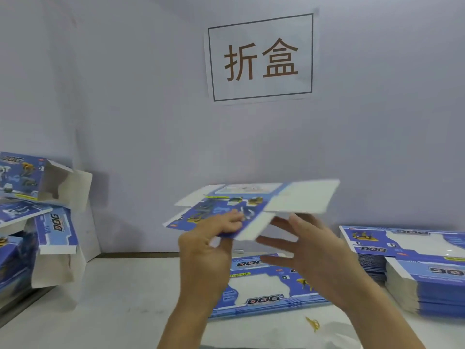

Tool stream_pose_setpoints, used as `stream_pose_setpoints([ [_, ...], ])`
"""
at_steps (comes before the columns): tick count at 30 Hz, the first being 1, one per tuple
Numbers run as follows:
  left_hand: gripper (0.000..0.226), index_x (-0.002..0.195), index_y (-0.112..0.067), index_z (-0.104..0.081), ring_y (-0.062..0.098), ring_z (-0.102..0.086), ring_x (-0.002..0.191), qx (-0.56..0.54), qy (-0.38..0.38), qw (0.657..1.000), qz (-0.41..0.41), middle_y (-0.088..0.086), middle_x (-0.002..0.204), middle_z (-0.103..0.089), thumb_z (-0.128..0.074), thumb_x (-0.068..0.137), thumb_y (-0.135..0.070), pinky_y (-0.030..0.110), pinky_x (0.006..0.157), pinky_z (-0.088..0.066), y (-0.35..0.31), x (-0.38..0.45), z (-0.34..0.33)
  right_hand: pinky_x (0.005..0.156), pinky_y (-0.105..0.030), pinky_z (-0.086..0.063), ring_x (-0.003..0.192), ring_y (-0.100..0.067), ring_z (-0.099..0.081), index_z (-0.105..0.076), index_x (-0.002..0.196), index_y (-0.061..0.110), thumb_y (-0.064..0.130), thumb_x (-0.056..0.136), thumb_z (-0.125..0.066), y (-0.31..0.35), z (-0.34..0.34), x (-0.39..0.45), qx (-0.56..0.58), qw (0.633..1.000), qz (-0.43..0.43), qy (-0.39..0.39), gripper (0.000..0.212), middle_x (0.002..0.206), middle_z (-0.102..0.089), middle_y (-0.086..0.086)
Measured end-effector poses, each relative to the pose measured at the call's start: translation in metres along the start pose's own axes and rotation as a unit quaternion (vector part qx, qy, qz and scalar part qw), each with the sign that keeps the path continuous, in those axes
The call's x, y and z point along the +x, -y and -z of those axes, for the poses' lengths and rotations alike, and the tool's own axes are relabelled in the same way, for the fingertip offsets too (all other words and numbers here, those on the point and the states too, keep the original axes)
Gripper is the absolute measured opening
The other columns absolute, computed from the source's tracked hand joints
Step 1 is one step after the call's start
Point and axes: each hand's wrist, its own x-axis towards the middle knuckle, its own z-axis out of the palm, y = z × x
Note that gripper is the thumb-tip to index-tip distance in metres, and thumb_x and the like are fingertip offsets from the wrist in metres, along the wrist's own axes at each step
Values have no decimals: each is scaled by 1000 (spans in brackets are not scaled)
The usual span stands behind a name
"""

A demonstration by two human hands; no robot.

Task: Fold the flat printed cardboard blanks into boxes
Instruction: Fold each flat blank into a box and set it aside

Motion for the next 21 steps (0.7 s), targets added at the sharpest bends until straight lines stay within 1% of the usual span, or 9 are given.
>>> stream_pose_setpoints([
  [2,26,85,-3,-77,2,-69,104,5,58,998,0,-7,97,-76,-69,77,21,19,91,-53,3,-9,-9,86,-56,-57,107,-43,-68,-58,127,6,30,89,-70,-3,-6,0,26,999,-6,28,47,120,-69,-19],
  [5,25,91,-9,-78,-5,-66,105,5,133,991,29,-24,102,-71,-75,78,12,15,89,-52,4,-14,-16,65,-41,-62,80,-33,-74,-61,111,6,13,97,-55,-9,-9,6,13,997,14,-81,16,89,-76,-13],
  [8,36,100,-31,-68,-1,-61,110,21,262,959,109,-29,112,-66,-89,71,-31,20,92,-52,3,-16,-13,50,-28,-56,61,-20,-72,-60,107,9,-2,100,-43,-13,-7,7,-75,989,19,-129,22,72,-75,-4],
  [10,56,115,-44,-55,2,-56,115,27,313,936,161,-27,123,-57,-80,68,-62,21,93,-51,0,-18,-12,52,-27,-56,66,-18,-74,-62,107,14,-3,100,-42,-18,-6,6,-123,982,14,-141,27,80,-76,-2],
  [12,53,125,-46,-46,5,-51,122,7,272,945,183,-23,130,-50,-61,81,-71,27,99,-50,-5,-20,-18,56,-29,-58,76,-19,-75,-65,109,20,0,101,-42,-22,-9,7,-157,980,12,-122,32,92,-77,-3],
  [14,53,134,-40,-39,9,-45,130,23,212,960,183,-18,137,-44,-46,88,-65,34,104,-49,-7,-21,-25,62,-31,-60,84,-16,-75,-70,106,32,4,103,-41,-25,-14,7,-200,976,22,-86,40,95,-77,5],
  [17,59,137,-42,-29,4,-37,132,79,174,968,162,-18,143,-36,-41,82,-60,25,105,-46,-5,-20,-25,79,-36,-61,93,-8,-71,-69,92,54,11,104,-41,-25,-21,8,-274,958,43,-76,53,96,-74,18],
  [19,60,141,-39,-26,2,-38,130,102,176,968,149,-16,145,-36,-42,86,-57,6,93,-44,-2,-19,-23,84,-44,-60,89,-15,-70,-69,93,38,12,103,-41,-26,-22,9,-320,942,45,-91,40,90,-73,9],
  [21,56,146,-34,-24,2,-38,129,155,179,965,112,-16,146,-35,-49,98,-45,-1,81,-42,-2,-18,-21,82,-55,-57,87,-34,-66,-63,96,14,9,101,-39,-27,-22,8,-368,923,50,-97,25,91,-68,-13],
])
